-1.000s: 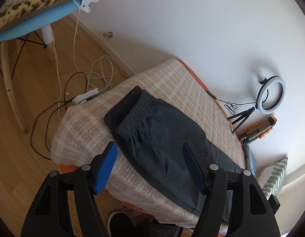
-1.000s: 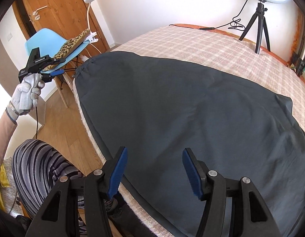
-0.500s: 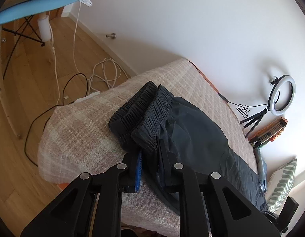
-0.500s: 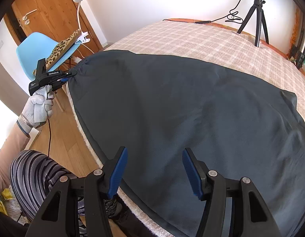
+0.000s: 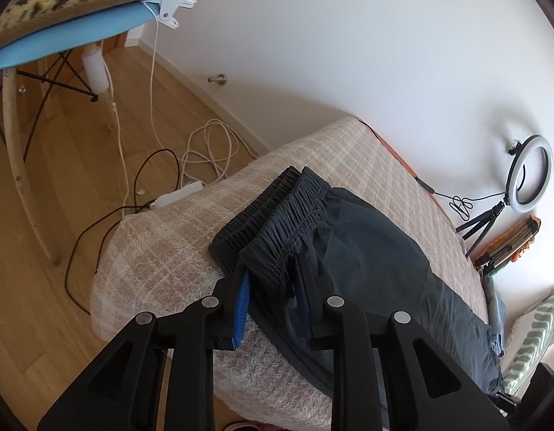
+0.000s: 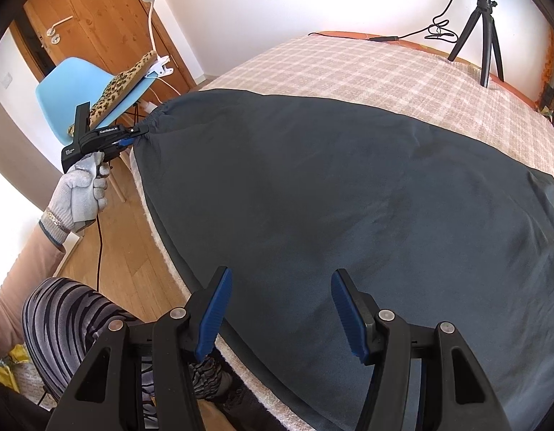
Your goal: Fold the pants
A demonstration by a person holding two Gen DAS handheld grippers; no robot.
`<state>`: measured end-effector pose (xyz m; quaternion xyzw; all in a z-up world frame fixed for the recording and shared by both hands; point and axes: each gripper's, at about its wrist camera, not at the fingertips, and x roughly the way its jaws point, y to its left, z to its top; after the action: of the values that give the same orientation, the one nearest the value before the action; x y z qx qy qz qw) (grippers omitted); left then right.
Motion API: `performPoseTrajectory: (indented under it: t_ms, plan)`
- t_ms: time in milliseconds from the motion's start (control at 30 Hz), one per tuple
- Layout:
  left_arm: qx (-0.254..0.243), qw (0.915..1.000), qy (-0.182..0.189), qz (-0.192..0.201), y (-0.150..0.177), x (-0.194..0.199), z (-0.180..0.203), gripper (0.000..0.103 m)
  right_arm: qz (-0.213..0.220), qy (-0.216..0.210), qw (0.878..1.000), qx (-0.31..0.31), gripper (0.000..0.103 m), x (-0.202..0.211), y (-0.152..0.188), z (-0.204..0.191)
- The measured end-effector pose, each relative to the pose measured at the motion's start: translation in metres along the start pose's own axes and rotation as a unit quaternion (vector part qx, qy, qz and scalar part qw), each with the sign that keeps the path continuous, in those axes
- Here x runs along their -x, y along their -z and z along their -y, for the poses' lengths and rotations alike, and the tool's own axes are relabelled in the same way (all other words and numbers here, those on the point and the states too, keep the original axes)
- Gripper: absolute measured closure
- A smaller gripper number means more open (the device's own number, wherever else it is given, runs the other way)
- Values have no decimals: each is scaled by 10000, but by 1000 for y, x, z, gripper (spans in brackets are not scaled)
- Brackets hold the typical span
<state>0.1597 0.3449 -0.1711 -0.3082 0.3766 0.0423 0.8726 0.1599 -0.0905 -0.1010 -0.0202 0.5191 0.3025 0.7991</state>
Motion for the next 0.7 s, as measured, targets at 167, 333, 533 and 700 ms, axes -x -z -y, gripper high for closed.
performPoseTrajectory:
  t_ms: [167,333,533,700]
  plan:
    - [80,9999,-121,46,-1,1,5,74,36,-72,9999,-61,43,2,2,3]
    - [474,9977,-297,379,3,19,-8,55,42,-103,9999,-65,43,4,4,4]
    - [559,9982,-109,173,-1,10,-24,50,62,-127,9999,-41,43,4,0,3]
    - [503,9987,52,47,-9,1,-22,50,103,-181,9998,-78,43,4,-3,0]
